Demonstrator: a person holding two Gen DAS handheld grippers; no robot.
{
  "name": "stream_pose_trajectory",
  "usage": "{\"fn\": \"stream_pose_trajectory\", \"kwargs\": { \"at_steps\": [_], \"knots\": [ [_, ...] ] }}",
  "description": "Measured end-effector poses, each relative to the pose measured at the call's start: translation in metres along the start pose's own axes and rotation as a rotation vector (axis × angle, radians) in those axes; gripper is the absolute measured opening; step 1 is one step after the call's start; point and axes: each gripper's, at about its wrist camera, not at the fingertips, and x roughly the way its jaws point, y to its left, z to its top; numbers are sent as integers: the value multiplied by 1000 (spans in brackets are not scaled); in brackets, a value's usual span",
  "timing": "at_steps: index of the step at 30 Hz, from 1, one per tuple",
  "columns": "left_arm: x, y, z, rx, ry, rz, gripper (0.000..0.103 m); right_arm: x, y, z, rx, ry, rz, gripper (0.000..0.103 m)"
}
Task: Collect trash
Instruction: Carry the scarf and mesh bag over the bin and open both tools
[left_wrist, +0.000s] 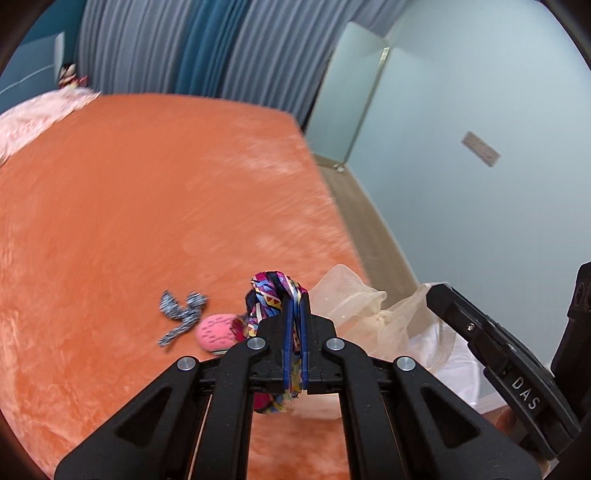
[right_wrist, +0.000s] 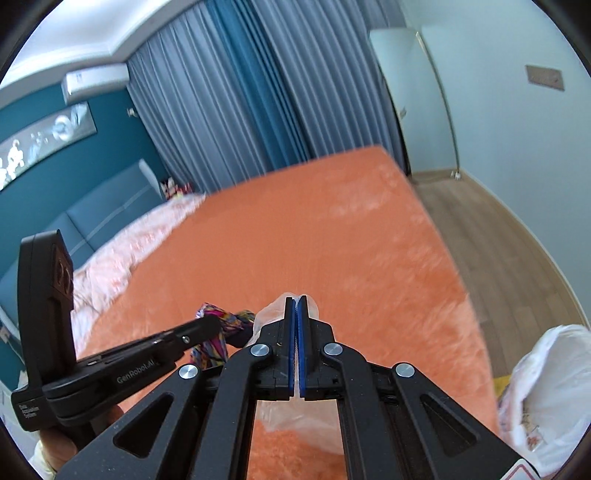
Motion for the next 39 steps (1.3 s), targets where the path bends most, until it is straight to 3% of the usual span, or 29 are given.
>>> {"fn": "stream_pose_trajectory", "kwargs": {
  "at_steps": [10,18,28,39],
  "knots": [
    [-40,-116,7,132,-67,-107,3,-104,-47,16,48,-157,-67,1],
    [-36,-195,-13,246,-36,-171,3,-154,-110,4,135,-214,-157,1],
    [0,-274,-42,371,43,-245,3,-182,-186,-24,267,-242,-271,1],
    [43,-315,-63,406,122,-321,4,-182,-227,-44,340,-224,-348,2]
  ]
}}
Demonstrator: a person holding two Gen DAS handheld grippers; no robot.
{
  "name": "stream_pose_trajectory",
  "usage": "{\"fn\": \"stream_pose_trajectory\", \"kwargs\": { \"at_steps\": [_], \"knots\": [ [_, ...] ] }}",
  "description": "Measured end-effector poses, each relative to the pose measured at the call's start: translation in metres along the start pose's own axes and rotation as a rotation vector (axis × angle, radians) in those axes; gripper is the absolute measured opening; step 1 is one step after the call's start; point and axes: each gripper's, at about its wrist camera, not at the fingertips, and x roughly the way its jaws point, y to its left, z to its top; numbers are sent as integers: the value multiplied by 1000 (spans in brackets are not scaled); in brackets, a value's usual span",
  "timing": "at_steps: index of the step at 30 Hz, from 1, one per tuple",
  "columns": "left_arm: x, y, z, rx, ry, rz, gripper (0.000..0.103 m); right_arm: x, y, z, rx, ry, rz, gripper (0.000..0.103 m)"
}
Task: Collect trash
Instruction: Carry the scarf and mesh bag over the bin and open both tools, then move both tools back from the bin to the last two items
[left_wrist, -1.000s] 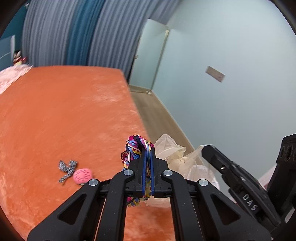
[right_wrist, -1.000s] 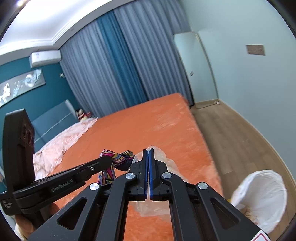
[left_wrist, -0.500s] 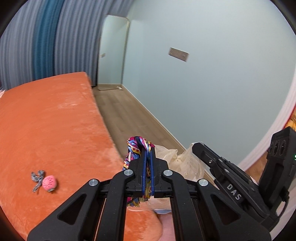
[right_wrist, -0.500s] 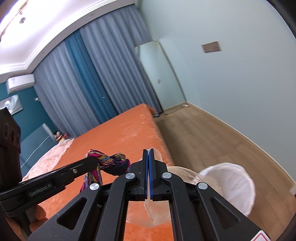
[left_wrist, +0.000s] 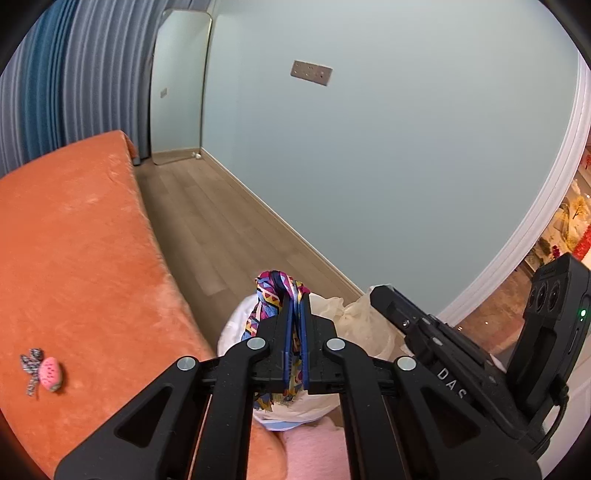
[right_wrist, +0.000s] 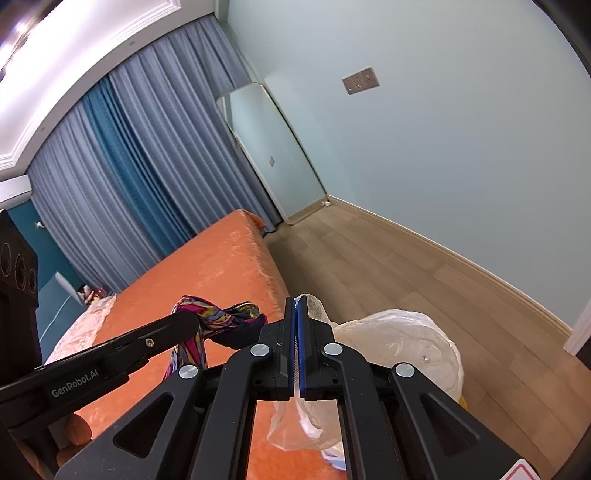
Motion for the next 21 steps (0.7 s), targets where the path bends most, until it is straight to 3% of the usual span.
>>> {"fn": "stream_pose_trajectory", "kwargs": {
  "at_steps": [2,3,4,5,7,21],
  "knots": [
    [9,-2,-1,-13,9,-19,6,4,-5,-3,10,5,-26,9],
    [12,-2,-1,-25,11,-19,20,4,-10,-3,17,6,-38,16],
    [16,-1,-1,-42,13,-5,45,6,-13,-5,25,16,-53,23],
    [17,1,-2,-54,9,20,52,7,-16,-6,34,20,-58,29],
    [18,2,-4,-56,-1,39,53,7,-20,-9,51,15,-69,41],
    [-4,25,-13,-68,-12,112,53,6,8,-14,-11,35,-50,50]
  ]
}}
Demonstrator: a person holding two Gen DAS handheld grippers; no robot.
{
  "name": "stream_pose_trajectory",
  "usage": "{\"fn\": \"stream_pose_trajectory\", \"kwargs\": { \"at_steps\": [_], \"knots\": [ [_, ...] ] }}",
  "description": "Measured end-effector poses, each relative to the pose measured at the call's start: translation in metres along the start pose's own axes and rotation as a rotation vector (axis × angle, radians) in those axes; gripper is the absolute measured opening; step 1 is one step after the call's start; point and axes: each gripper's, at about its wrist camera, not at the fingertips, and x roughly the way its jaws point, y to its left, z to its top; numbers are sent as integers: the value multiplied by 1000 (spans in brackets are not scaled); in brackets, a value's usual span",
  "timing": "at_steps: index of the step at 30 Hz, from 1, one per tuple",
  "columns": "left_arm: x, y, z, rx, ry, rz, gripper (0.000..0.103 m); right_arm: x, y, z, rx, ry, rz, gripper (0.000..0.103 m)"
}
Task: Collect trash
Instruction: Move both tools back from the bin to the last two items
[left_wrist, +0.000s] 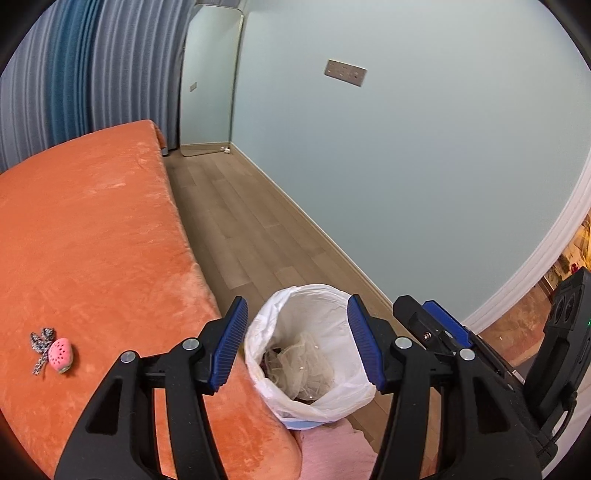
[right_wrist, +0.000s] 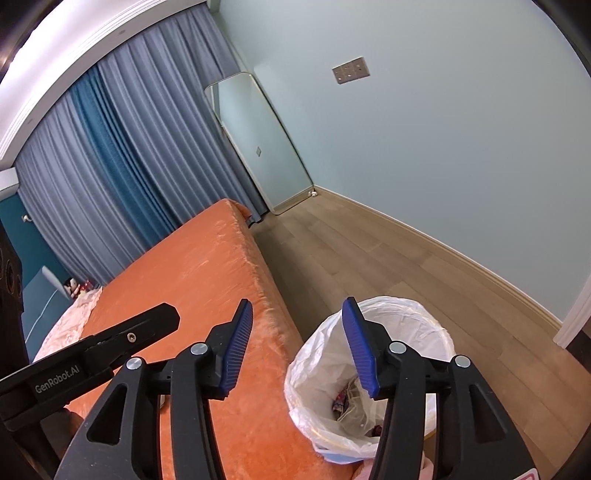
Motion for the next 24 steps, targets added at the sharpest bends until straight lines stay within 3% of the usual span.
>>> {"fn": "stream_pose_trajectory", "kwargs": {
  "at_steps": [24],
  "knots": [
    [-53,99,-13,-185,-59,110,53,16,92,-25,-182,79,89,56]
  ]
}}
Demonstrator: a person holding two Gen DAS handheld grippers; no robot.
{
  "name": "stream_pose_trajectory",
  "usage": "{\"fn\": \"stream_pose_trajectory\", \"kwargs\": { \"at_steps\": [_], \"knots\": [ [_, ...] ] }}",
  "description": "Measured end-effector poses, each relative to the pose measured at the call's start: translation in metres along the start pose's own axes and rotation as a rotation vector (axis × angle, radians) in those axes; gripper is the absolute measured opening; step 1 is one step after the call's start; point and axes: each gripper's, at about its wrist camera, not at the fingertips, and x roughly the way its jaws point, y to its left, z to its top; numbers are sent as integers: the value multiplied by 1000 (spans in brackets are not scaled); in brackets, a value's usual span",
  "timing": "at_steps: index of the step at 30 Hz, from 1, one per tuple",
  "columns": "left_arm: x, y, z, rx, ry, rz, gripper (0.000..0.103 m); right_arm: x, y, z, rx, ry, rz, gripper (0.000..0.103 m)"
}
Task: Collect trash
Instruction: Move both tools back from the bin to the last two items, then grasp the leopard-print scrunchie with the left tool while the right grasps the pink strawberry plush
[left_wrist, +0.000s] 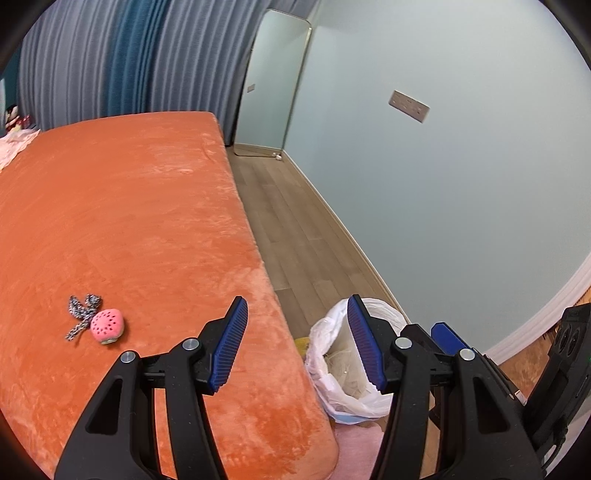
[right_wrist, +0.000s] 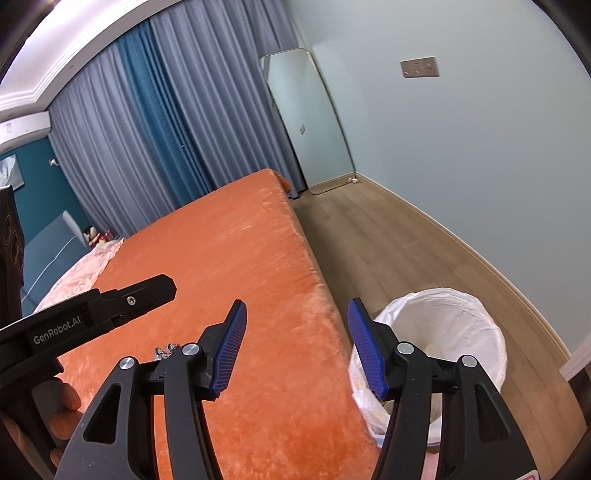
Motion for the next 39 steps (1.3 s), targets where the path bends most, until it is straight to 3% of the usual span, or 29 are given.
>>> {"fn": "stream_pose_trajectory", "kwargs": {
  "at_steps": [11,27,37,39],
  "knots": [
    [-17,57,-10,-75,-21,57,53,19,50,-11,-90,53,49,56],
    [-21,186,-39,-238,9,204,54,79,144,-60,-237,202,135,56],
    [1,281,-76,-373,97,307,55,164,197,-109,-305,350,180,56],
    [9,299,-81,-402,115,329,61,184,205,-118,-307,380,185,56]
  ]
}}
